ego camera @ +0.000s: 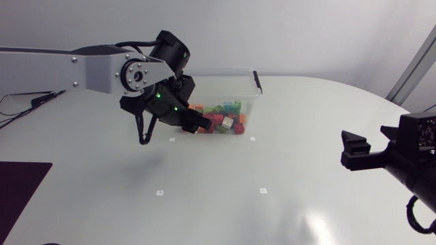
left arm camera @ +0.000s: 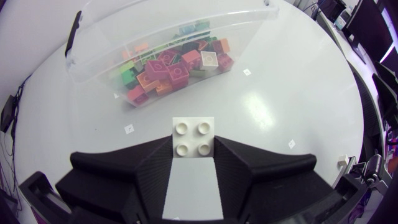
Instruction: Place the duplo bricks in the container
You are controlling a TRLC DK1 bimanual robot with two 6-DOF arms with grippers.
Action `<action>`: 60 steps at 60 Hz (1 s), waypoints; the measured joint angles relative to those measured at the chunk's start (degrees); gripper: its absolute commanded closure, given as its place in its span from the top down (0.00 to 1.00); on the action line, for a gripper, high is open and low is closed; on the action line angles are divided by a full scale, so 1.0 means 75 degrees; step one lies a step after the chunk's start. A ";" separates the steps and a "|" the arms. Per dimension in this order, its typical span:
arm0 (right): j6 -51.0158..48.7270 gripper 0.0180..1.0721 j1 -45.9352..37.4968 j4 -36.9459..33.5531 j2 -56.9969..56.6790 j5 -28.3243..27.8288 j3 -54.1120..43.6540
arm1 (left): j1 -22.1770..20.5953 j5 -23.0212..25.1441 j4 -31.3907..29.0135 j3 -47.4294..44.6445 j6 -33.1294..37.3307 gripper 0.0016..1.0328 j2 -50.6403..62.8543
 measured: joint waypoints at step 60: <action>-0.0364 0.95 -0.0484 0.3194 -0.1297 -0.0201 -0.2728 | 0.0726 -0.0335 0.2935 0.1183 0.1049 0.27 0.0574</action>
